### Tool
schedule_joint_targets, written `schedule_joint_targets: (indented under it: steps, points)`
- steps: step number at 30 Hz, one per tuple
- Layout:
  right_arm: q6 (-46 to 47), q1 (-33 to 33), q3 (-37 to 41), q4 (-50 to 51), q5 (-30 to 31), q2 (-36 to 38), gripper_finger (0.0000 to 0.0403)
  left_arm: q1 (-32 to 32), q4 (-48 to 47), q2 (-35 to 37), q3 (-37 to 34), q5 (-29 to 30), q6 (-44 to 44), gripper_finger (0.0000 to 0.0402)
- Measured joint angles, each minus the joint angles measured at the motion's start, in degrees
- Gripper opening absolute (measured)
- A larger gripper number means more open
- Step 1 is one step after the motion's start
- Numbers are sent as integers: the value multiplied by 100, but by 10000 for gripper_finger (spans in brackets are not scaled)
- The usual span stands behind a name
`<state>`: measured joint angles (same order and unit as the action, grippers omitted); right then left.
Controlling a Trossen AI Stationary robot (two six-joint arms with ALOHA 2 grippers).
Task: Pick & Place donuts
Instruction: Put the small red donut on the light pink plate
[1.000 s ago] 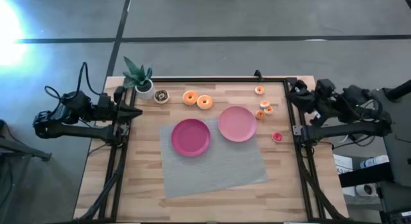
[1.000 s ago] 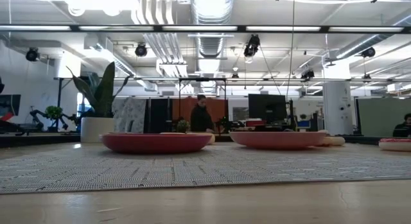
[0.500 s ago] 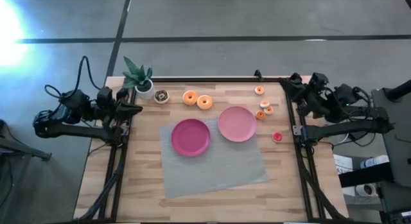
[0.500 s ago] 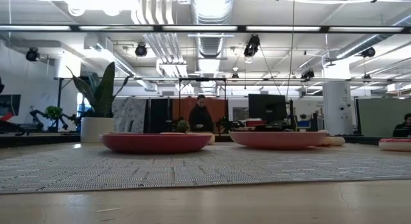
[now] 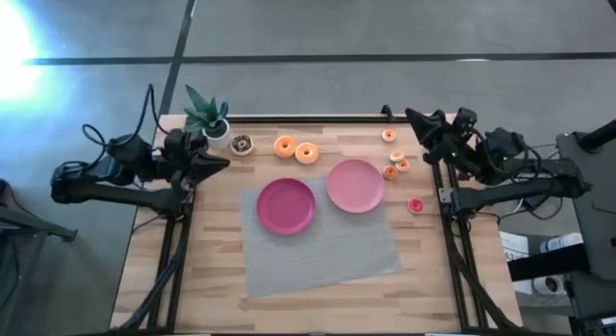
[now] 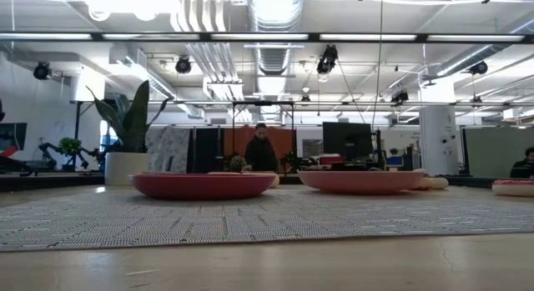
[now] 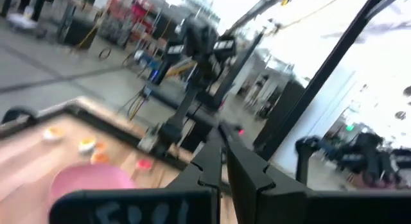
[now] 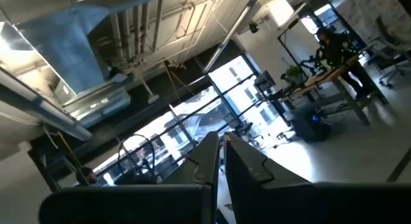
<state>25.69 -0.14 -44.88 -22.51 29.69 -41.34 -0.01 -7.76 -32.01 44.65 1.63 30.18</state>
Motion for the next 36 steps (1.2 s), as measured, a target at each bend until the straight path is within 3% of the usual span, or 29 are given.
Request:
schedule_joint_targets:
  steps: [4, 6, 10, 13, 19, 25, 30, 34, 36]
  points:
    - [284, -27, -2, -131, -703, -140, 18, 0, 680, -78, 0, 0, -29, 0]
    - [314, -35, -2, -118, -732, -232, 18, 2, 839, -85, 1, 104, -52, 0]
    - [404, -67, -3, 184, -385, -358, 39, 2, 676, -85, 1, 971, -79, 6]
    - [728, -161, -214, 1406, -265, -372, 78, 4, 521, -114, 1, 1198, -6, 31]
    - [1773, -392, -1330, 5381, -210, -692, 161, 2, -123, -237, 1, 1683, 268, 111]
    - [3059, -630, -2223, 9073, -765, -1537, 191, 3, -1024, -483, 1, 1898, 641, 136]
    - [3284, -678, -2079, 10024, -1693, -2259, 185, 55, -1286, -770, 1, 1904, 757, 131]
    - [3195, -677, -1546, 10023, -2497, -2727, 174, 90, -1402, -944, 0, 1899, 923, 130]
    - [3173, -671, -1257, 10041, -2613, -2875, 170, 90, -1470, -996, -8, 1890, 1007, 130]
